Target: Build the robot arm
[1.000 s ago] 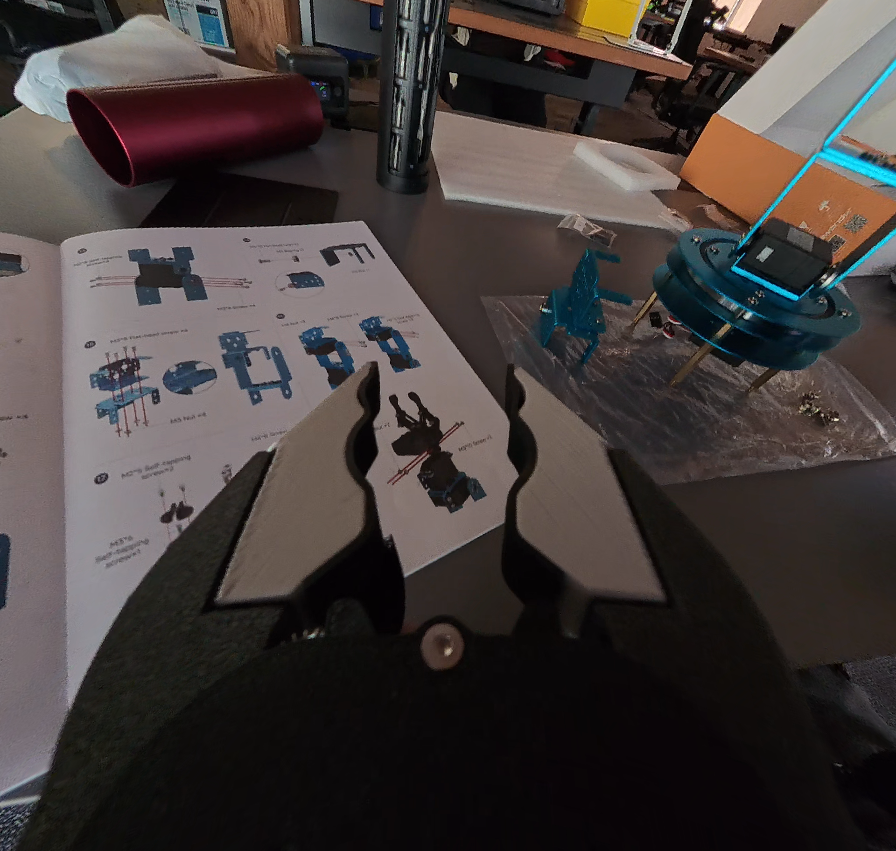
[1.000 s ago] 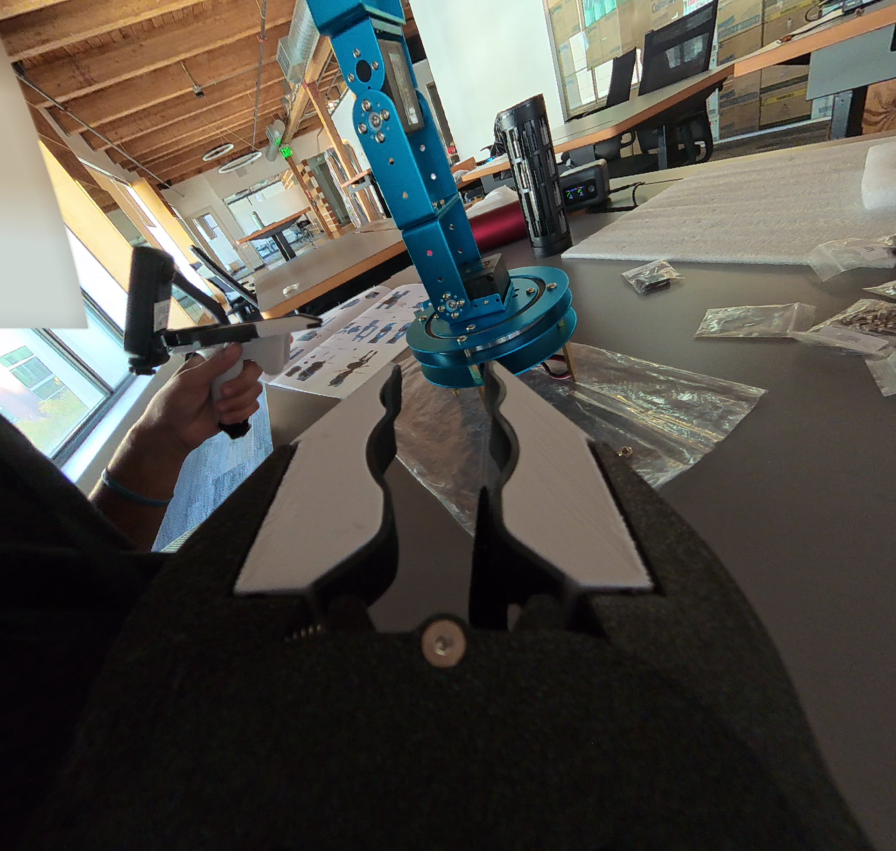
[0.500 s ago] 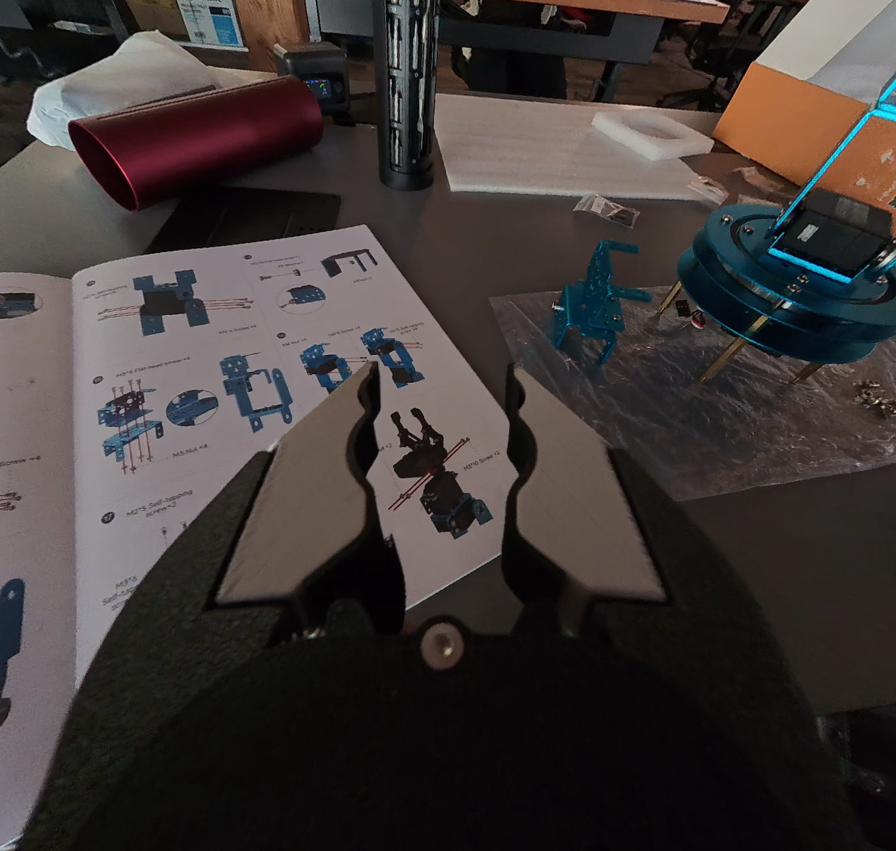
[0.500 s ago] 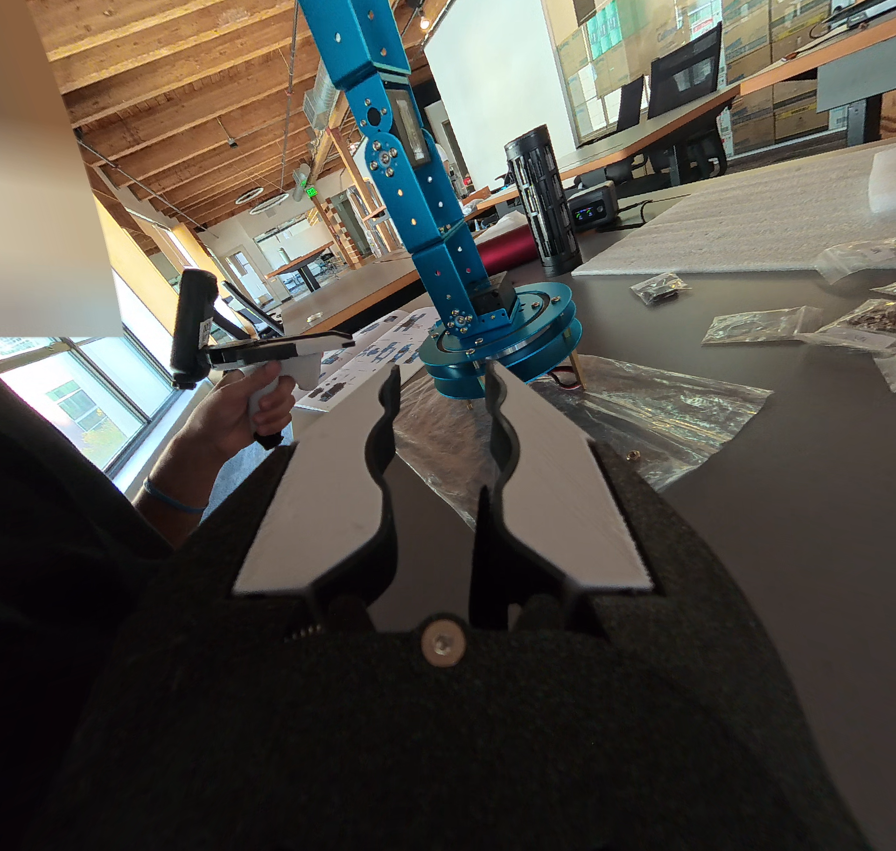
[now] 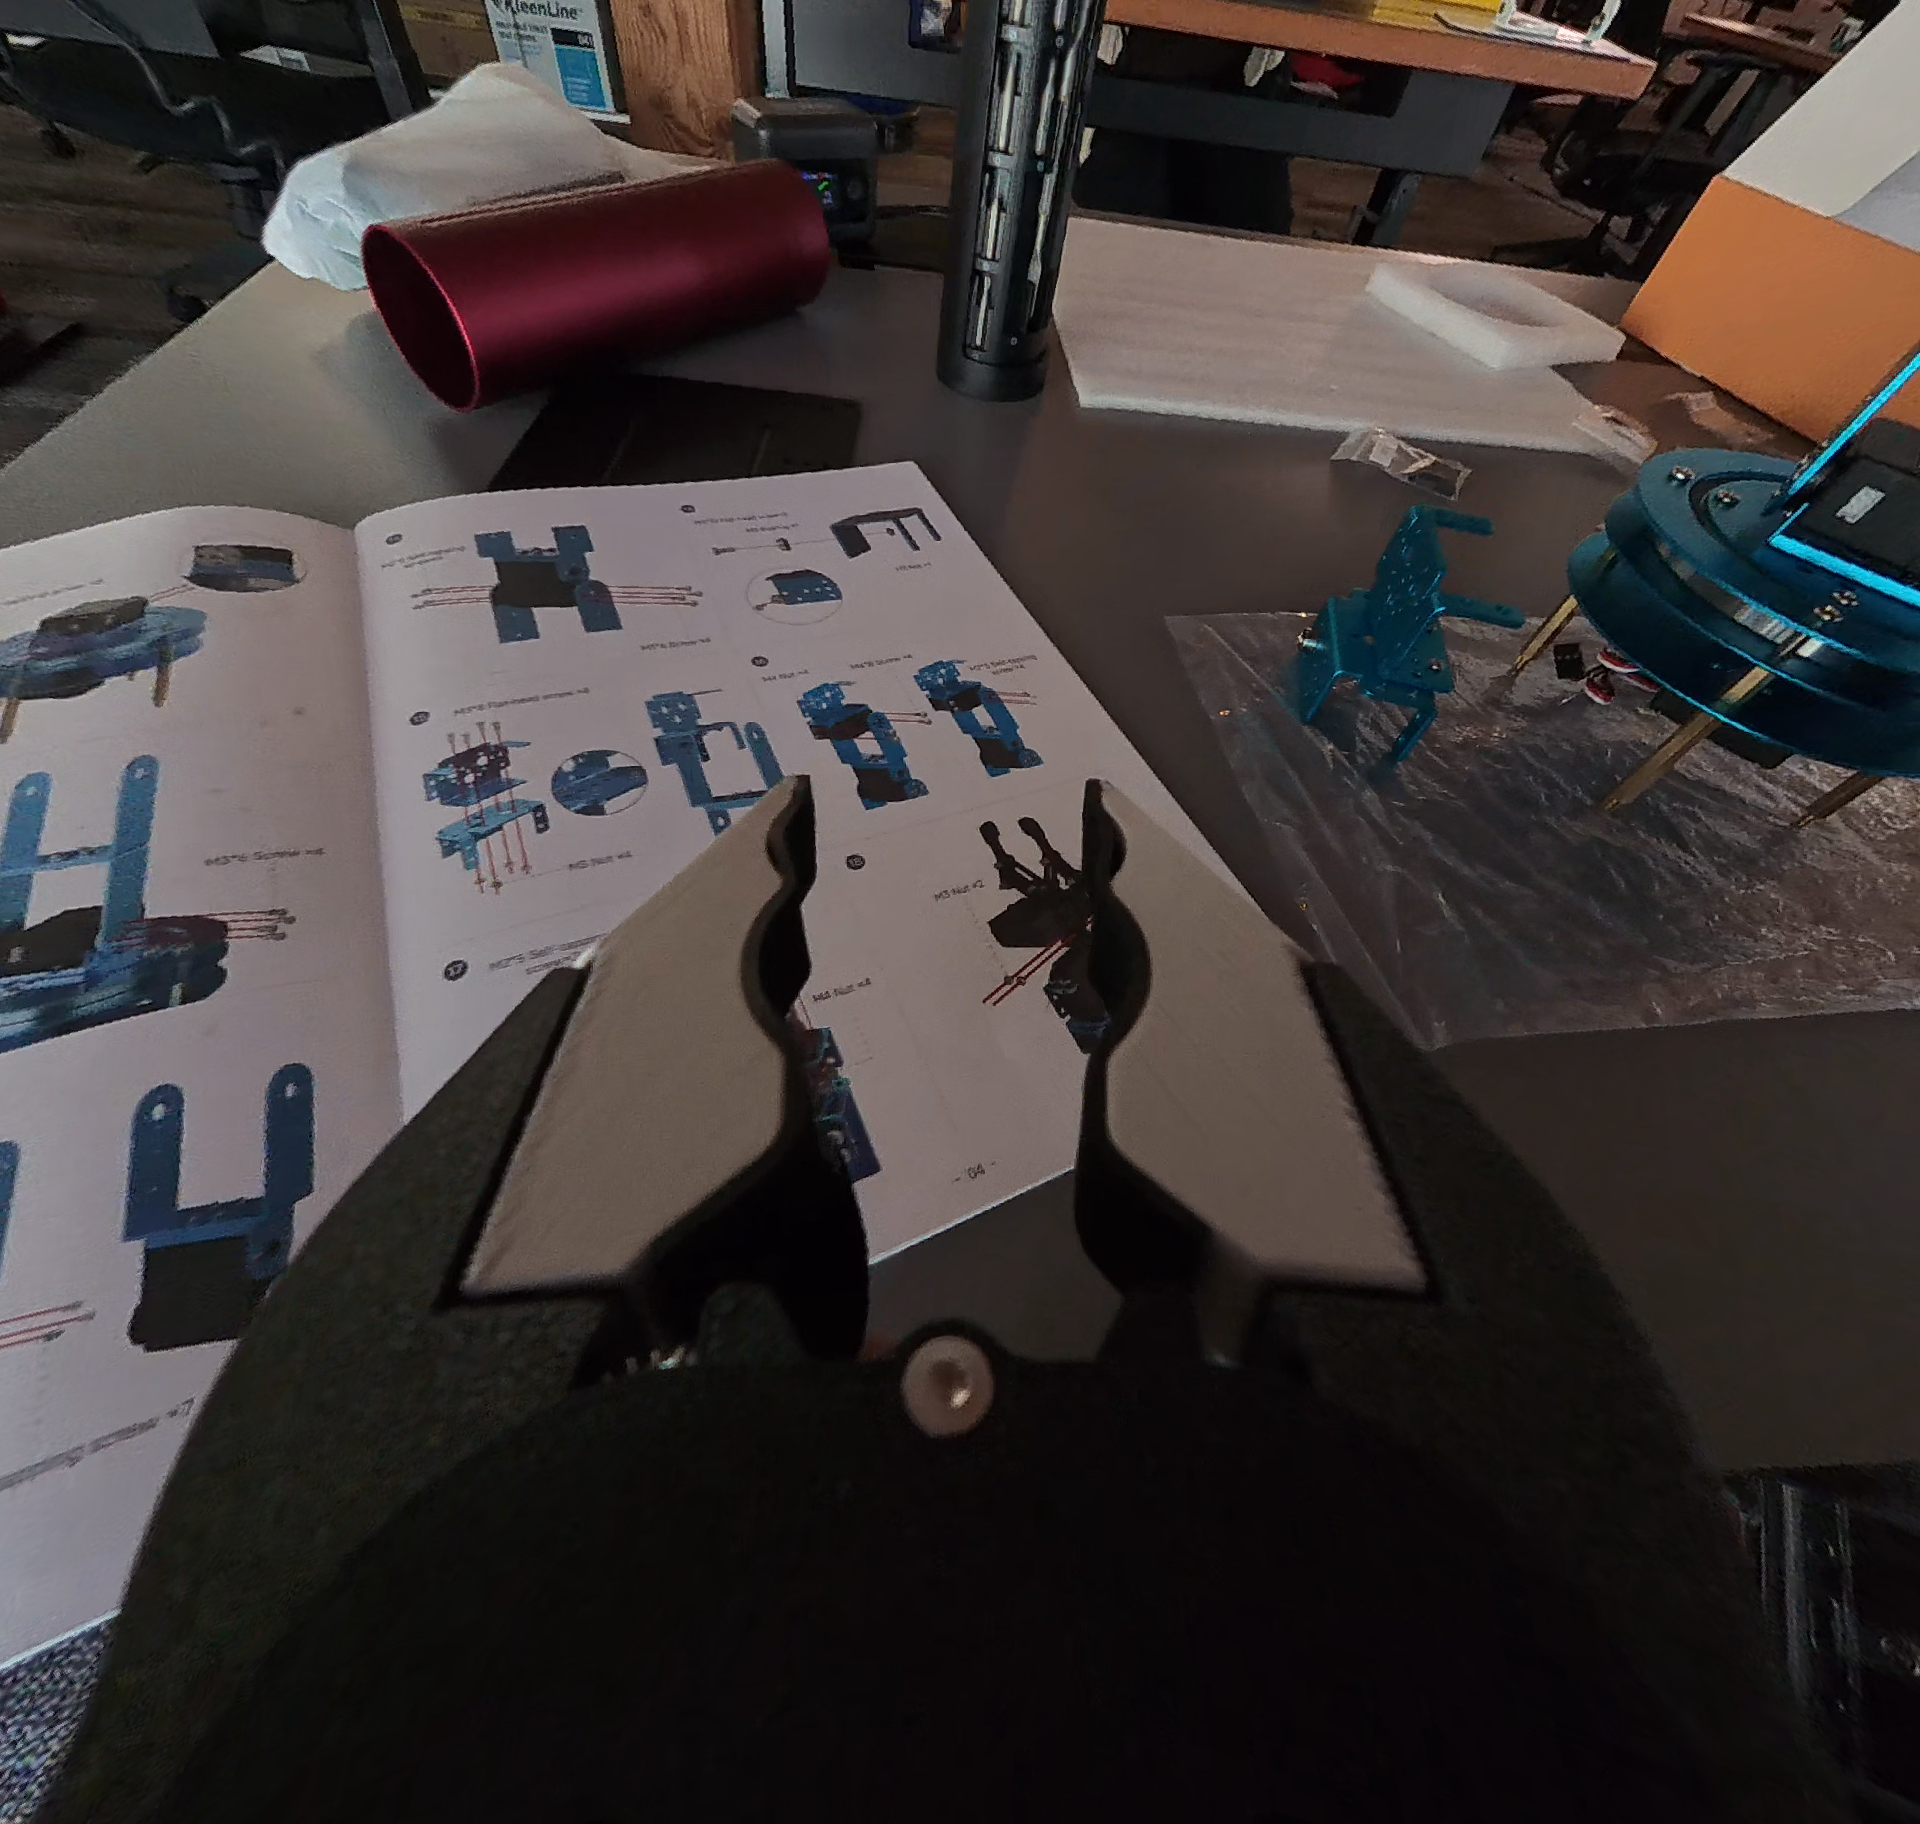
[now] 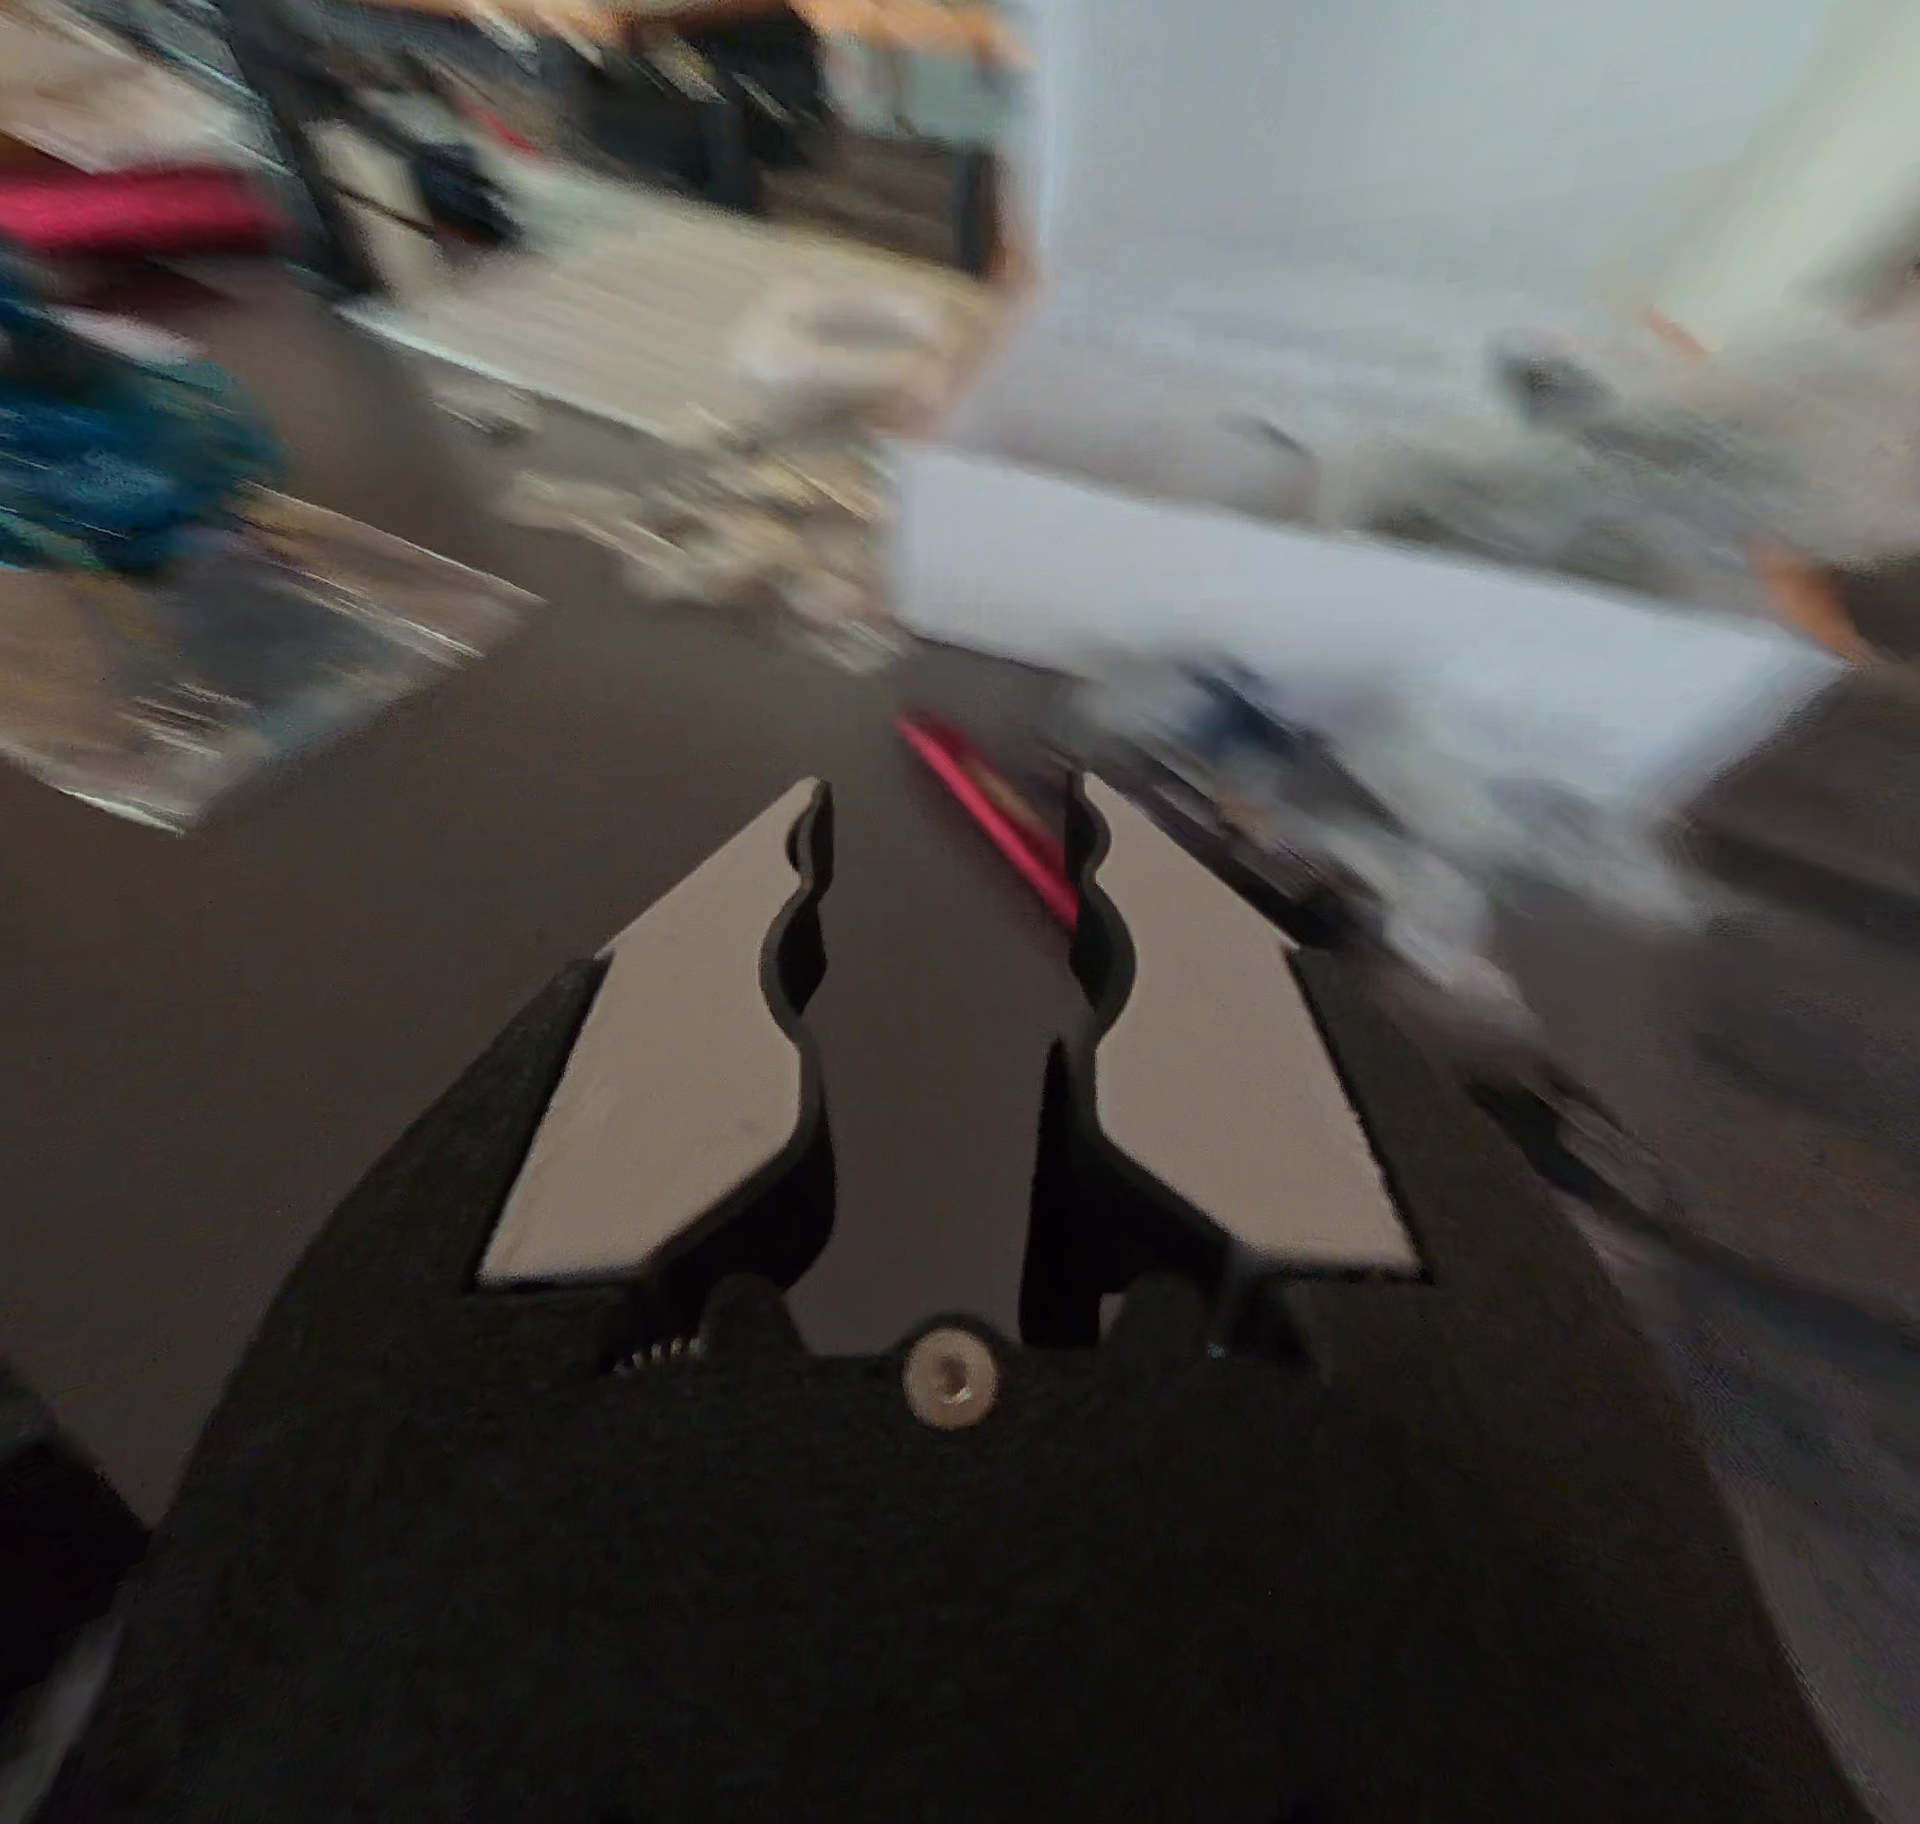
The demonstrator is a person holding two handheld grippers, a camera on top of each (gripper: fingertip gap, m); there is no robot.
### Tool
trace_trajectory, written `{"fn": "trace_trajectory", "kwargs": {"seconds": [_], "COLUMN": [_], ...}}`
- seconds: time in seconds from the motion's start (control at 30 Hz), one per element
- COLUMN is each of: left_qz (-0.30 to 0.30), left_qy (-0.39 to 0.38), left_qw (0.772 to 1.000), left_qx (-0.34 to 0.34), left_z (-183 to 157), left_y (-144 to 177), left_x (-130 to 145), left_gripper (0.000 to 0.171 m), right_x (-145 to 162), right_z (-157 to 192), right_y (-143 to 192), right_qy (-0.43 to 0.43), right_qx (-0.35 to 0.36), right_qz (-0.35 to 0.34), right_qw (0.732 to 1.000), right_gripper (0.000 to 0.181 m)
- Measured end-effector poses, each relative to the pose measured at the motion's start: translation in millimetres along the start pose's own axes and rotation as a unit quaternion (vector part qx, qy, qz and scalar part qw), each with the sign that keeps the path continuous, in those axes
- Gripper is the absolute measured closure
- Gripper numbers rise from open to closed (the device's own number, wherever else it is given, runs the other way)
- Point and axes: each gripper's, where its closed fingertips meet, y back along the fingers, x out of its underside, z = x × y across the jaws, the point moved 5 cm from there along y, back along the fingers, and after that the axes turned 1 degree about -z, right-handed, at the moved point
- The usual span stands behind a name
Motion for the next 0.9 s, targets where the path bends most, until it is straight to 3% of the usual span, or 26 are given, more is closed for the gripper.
{"fn": "trace_trajectory", "kwargs": {"seconds": [0.13,0.23,0.37,0.5,0.63,0.77,0.9], "left_qz": [-0.002,-0.003,-0.008,-0.018,-0.028,-0.026,-0.021], "left_qy": [-0.007,-0.02,-0.041,-0.065,-0.085,-0.072,-0.065], "left_qw": [1.0,1.0,0.999,0.997,0.996,0.996,0.996], "left_qx": [0.0,0.006,0.016,0.024,0.027,0.045,0.061], "left_z": [-3.8,-13.6,-34.3,-58.1,-75.2,-83.8,-87.0], "left_y": [1.9,1.4,1.5,5.7,10.8,10.7,10.2], "left_x": [-3.7,-9.0,-17.8,-24.9,-25.2,-22.0,-22.7], "left_gripper": [0.12,0.12,0.12,0.12,0.12,0.12,0.121], "right_x": [31.4,54.1,66.2,83.1,95.2,98.8,103.2], "right_z": [-79.3,-120.0,-154.1,-160.2,-145.4,-131.5,-117.8], "right_y": [35.7,39.1,23.5,1.8,3.8,10.3,7.4], "right_qy": [0.018,0.006,0.054,0.026,0.028,0.059,0.061], "right_qx": [0.087,0.082,0.039,-0.033,-0.07,-0.048,-0.036], "right_qz": [0.066,0.164,0.191,0.222,0.227,0.208,0.204], "right_qw": [0.994,0.983,0.979,0.974,0.971,0.975,0.976], "right_gripper": [0.131,0.117,0.111,0.105,0.124,0.146,0.15]}}
